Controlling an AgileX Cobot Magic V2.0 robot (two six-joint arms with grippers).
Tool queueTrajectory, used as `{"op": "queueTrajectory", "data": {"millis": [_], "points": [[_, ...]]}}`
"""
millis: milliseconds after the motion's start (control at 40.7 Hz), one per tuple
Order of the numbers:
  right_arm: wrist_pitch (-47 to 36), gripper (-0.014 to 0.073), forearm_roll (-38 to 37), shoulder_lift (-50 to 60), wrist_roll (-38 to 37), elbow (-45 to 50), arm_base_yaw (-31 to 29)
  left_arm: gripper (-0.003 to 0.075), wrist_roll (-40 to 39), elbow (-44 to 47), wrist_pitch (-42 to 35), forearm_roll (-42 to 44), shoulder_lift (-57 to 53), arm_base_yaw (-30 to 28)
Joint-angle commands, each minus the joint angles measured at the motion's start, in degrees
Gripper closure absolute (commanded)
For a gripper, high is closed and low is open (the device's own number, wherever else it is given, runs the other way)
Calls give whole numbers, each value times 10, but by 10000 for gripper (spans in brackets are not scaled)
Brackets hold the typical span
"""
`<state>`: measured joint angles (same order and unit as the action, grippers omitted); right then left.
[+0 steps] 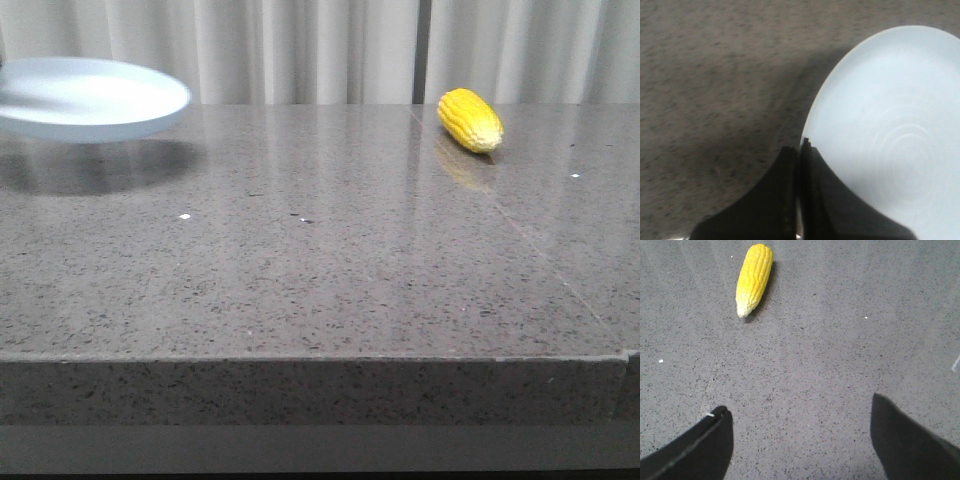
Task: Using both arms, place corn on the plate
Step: 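Push the plate with the left gripper toward the table center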
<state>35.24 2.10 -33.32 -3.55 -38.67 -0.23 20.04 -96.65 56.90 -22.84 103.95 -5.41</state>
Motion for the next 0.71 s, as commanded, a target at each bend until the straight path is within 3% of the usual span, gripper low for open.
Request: {"op": "queueTrajectory", "data": {"millis": [0, 368, 688], "points": [[-43, 1, 0, -5, 8, -19, -3, 741, 1, -34, 3, -48, -33, 37], [-43, 1, 0, -5, 8, -19, -3, 741, 1, -34, -26, -68, -13, 171], [-43, 1, 0, -5, 8, -19, -3, 741, 1, -34, -32, -68, 41, 232]]}}
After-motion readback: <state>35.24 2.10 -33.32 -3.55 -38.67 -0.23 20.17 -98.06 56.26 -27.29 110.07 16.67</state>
